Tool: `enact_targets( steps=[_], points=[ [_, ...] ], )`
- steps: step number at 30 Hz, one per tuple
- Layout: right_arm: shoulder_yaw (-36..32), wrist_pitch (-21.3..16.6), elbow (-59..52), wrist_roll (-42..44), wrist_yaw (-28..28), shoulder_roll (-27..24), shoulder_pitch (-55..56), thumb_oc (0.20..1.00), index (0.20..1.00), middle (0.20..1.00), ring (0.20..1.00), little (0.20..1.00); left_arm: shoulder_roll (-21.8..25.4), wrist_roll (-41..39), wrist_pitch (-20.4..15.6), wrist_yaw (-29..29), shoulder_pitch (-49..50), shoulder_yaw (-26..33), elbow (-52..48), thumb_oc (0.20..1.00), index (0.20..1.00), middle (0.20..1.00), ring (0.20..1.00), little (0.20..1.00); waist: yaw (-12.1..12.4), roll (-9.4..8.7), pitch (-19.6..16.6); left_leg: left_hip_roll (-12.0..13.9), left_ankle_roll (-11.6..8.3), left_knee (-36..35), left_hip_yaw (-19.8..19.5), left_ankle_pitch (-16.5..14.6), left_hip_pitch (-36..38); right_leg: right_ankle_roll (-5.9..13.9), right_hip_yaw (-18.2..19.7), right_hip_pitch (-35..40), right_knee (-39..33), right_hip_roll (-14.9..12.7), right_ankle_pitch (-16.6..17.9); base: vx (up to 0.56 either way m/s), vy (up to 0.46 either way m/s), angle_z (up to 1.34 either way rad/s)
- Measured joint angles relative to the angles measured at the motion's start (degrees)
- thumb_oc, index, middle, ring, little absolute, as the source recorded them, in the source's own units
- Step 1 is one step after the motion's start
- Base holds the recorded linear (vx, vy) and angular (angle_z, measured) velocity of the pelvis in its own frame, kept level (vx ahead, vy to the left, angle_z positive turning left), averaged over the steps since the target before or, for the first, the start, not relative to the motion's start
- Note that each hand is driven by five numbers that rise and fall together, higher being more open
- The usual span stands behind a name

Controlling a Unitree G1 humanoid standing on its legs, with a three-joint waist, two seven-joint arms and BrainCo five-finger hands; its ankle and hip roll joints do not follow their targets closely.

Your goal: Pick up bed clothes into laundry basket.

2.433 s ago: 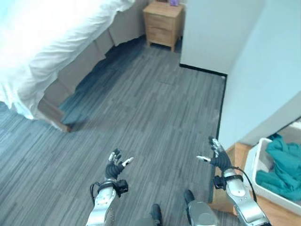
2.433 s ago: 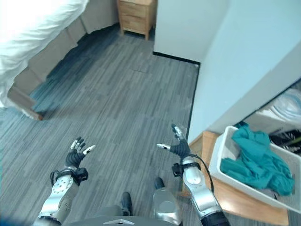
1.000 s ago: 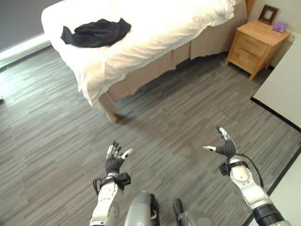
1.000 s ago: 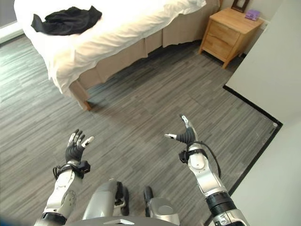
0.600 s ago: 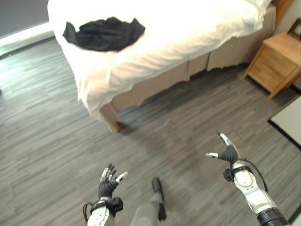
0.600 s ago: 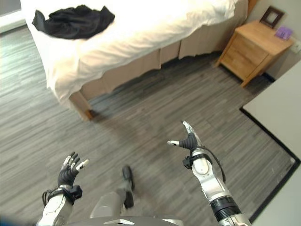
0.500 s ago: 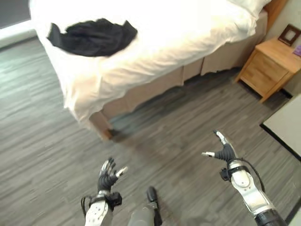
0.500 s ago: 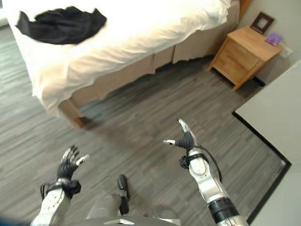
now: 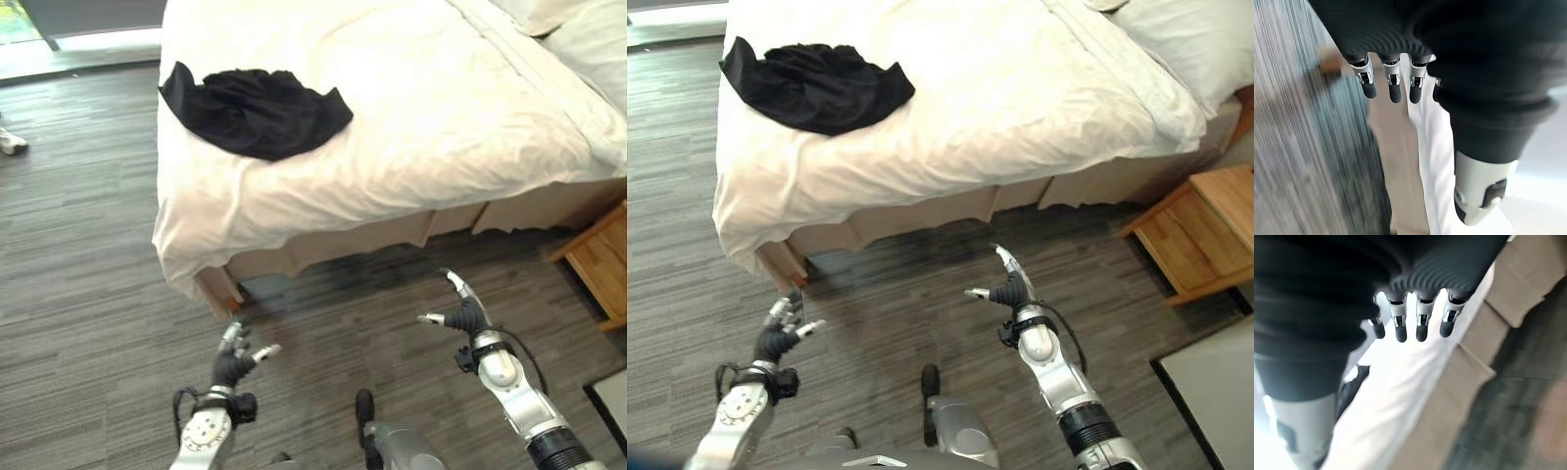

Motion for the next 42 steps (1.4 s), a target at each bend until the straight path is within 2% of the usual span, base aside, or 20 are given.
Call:
enact_targets(
  steps=[2,4,6,8,11,12,15,17,18,21,24,26,29,30,32,33,35,38,41,42],
  points=[
    [-0.1,-0.2,-0.2,0.0,0.0,-0.2,-0.7,1.0,1.0,1.0,1.0,1.0,-0.1,0.0,-1.1,0.1,-1.9,0.3,-0.1,1.0,1.0,1.0,1.0,1.0,0.4,-0.94,0.1,-0.3,-0.55,7.7,-2.1,0.2,-3.4,-0.78,0.3,1.6,-1.9,-0.8,-0.2,0.04,-0.064,0.1],
    [-0.6,-0.2,-0.2,0.0,-0.2,-1.0,-0.7,1.0,1.0,1.0,1.0,1.0,-0.1,0.0,-1.2,0.5,-4.8,0.8,0.1,1.0,1.0,1.0,1.0,1.0,0.2,-2.36,1.2,-1.3,-3.79,19.3,-3.3,1.5,-10.2,-1.11,-0.1,3.0,-3.9,-2.6,0.2,0.14,0.015,0.27],
    [-0.7,-0.2,-0.3,0.1,-0.3,-1.3,-0.2,1.0,1.0,1.0,1.0,1.0,-1.8,-0.2,-2.4,1.5,-5.9,3.4,0.3,1.0,1.0,1.0,1.0,1.0,-0.9,-1.67,1.6,1.1,-3.17,21.4,-0.9,1.8,-14.9,-0.83,-3.0,5.1,-6.9,-3.7,0.2,0.22,0.148,0.36],
    [0.1,0.3,-4.8,2.2,1.2,-1.2,-0.4,1.0,1.0,1.0,1.0,1.0,1.0,-0.6,-1.0,5.9,-9.3,8.0,1.3,1.0,1.0,1.0,1.0,1.0,-1.8,0.8,1.7,3.4,-1.45,3.0,1.5,3.3,-11.4,-0.44,-2.6,6.1,-7.6,-2.0,0.6,0.13,0.142,-0.07],
    [0.7,0.3,-7.1,2.1,-0.1,-2.6,3.2,1.0,1.0,1.0,1.0,1.0,-0.6,0.2,-2.0,7.3,-7.2,7.7,-5.2,1.0,1.0,1.0,1.0,1.0,-3.4,4.23,1.7,2.0,0.25,-4.0,1.6,4.4,-7.4,1.09,-4.4,8.3,-7.6,-1.8,-0.1,0.03,0.081,0.07],
    [3.0,1.3,-2.4,1.6,-1.2,-1.4,0.9,1.0,1.0,1.0,1.0,1.0,-1.3,0.1,-2.5,8.0,-8.0,3.1,-3.7,1.0,1.0,1.0,1.0,1.0,-2.2,4.76,0.9,-2.2,1.08,-10.7,-0.4,9.3,-4.2,5.05,-3.9,9.7,-7.7,-4.1,-3.1,-0.07,0.087,0.41],
    [-11.3,0.5,-2.7,23.7,5.6,8.7,7.0,1.0,1.0,1.0,1.0,1.0,0.9,-8.3,-0.7,-3.0,-8.6,8.7,18.1,1.0,1.0,1.0,1.0,1.0,-7.3,8.15,2.6,1.6,2.98,-11.0,8.9,8.4,-1.2,5.96,-12.4,9.0,0.8,-3.5,-3.6,-0.2,0.098,0.45],
    [-11.3,1.1,-2.7,24.9,6.9,6.6,10.6,1.0,1.0,1.0,1.0,1.0,3.3,-10.3,1.3,-4.2,-5.9,15.3,24.7,1.0,1.0,1.0,1.0,1.0,-4.1,6.65,0.9,1.2,1.9,-11.1,13.6,6.6,-1.3,3.21,-17.1,8.0,-0.1,-5.0,-6.8,-0.1,0.072,-0.79],
    [-12.1,1.8,-2.2,24.5,7.4,5.9,12.3,1.0,1.0,1.0,1.0,1.0,7.7,-11.6,1.9,-4.6,-4.4,18.7,30.1,1.0,1.0,1.0,1.0,1.0,-3.5,3.95,-0.5,0.6,1.15,-10.8,15.5,5.7,-3.3,4.8,-15.2,6.0,-1.7,-5.8,-5.6,-0.07,0.012,-0.58],
    [-8.5,3.4,1.4,21.5,6.8,2.5,7.4,1.0,1.0,1.0,1.0,1.0,11.3,-12.3,2.7,-5.3,-9.1,19.0,42.4,1.0,1.0,1.0,1.0,1.0,-5.3,4.8,-0.9,0.9,1.75,-11.1,17.3,7.8,-3.3,4.83,-15.9,6.0,-1.9,-6.0,-4.2,-0.05,0.006,0.0],
    [-4.8,2.8,-1.6,18.8,7.2,1.8,6.5,1.0,1.0,1.0,1.0,1.0,10.7,-11.3,2.0,-3.9,-10.8,15.0,37.0,1.0,1.0,1.0,1.0,1.0,-6.1,5.07,-1.8,0.5,1.56,-10.5,16.9,7.6,-2.1,4.84,-16.4,7.3,-2.1,-6.3,-4.2,0.0,-0.018,0.15],
    [-0.8,2.6,-4.6,14.5,6.3,1.5,6.3,1.0,1.0,1.0,1.0,1.0,9.0,-6.9,-0.1,0.7,-13.1,0.1,8.6,1.0,1.0,1.0,1.0,1.0,-4.5,5.02,-2.2,0.2,1.73,-8.9,15.2,7.8,-3.1,4.83,-17.8,7.9,-0.4,-7.1,-4.2,-0.16,-0.073,0.52],
    [2.0,2.1,-0.9,10.5,5.6,1.3,2.1,1.0,1.0,1.0,1.0,1.0,-2.7,-4.6,-2.9,1.4,-18.6,2.8,5.5,1.0,1.0,1.0,1.0,1.0,-5.1,2.38,-2.4,0.0,0.34,-1.1,14.7,6.5,-7.7,5.47,-19.4,9.2,-1.8,-9.0,-4.8,-0.2,0.087,0.42],
    [1.0,2.9,0.0,10.3,4.8,1.0,0.8,1.0,1.0,1.0,1.0,1.0,-2.7,-4.6,-2.1,1.4,-20.1,3.3,8.5,1.0,1.0,1.0,1.0,1.0,-5.1,1.46,-2.0,1.4,-1.43,1.0,17.1,1.4,-9.0,5.48,-20.9,9.7,-2.7,-9.7,-4.6,-0.04,0.172,0.62],
    [0.0,3.4,-0.1,9.5,4.5,0.6,0.5,1.0,1.0,1.0,1.0,1.0,-1.4,-4.6,-1.4,2.0,-19.4,5.1,9.4,1.0,1.0,1.0,1.0,1.0,-5.1,0.85,-1.7,7.1,-0.21,6.1,22.2,0.7,-10.7,5.39,-22.3,9.7,-2.8,-9.7,-4.7,-0.02,0.265,0.48],
    [-2.5,3.7,0.3,8.7,4.9,0.6,1.8,1.0,1.0,1.0,1.0,1.0,-0.9,-4.7,-0.9,2.7,-17.6,7.1,11.1,1.0,1.0,1.0,1.0,1.0,-5.1,0.87,-1.6,12.5,-1.02,7.7,26.0,0.8,-10.3,5.8,-24.6,11.4,-3.0,-9.9,-4.4,0.12,0.417,0.65],
    [-2.9,4.9,0.8,8.5,4.5,-0.9,3.9,1.0,1.0,1.0,1.0,1.0,-1.1,-4.9,-0.5,3.6,-14.8,8.6,11.6,1.0,1.0,1.0,1.0,1.0,-5.6,1.39,-2.2,15.5,-0.66,4.9,29.4,1.4,-8.0,7.18,-26.3,12.8,-2.4,-10.8,-5.4,0.2,0.318,0.69],
    [-6.2,5.8,0.2,8.5,4.6,-1.3,6.8,1.0,1.0,1.0,1.0,1.0,-1.5,-5.1,0.2,3.4,-16.2,8.7,9.9,1.0,1.0,1.0,1.0,1.0,-6.5,1.91,-2.2,11.2,-0.55,1.8,26.2,5.5,-8.9,9.45,-29.4,12.7,3.8,-15.8,-5.3,0.1,0.204,0.87],
    [-4.4,5.9,-1.1,8.5,4.7,2.3,7.2,1.0,1.0,1.0,1.0,1.0,-0.1,-5.2,0.1,3.6,-17.8,9.3,7.1,1.0,1.0,1.0,1.0,1.0,-6.6,-0.63,-2.8,4.7,5.38,-1.9,24.8,9.1,-6.6,9.16,-24.2,8.4,17.1,-22.9,-1.5,0.13,0.247,0.65],
    [-2.9,5.8,-0.9,8.4,3.9,3.8,5.9,1.0,1.0,1.0,1.0,1.0,0.2,-5.8,0.0,3.7,-19.7,7.7,6.2,1.0,1.0,1.0,1.0,1.0,-7.7,0.0,-2.2,4.4,7.44,-2.1,23.5,8.6,-5.7,9.0,-19.4,2.1,30.2,-25.4,7.7,0.15,0.097,0.94]
  ],
)
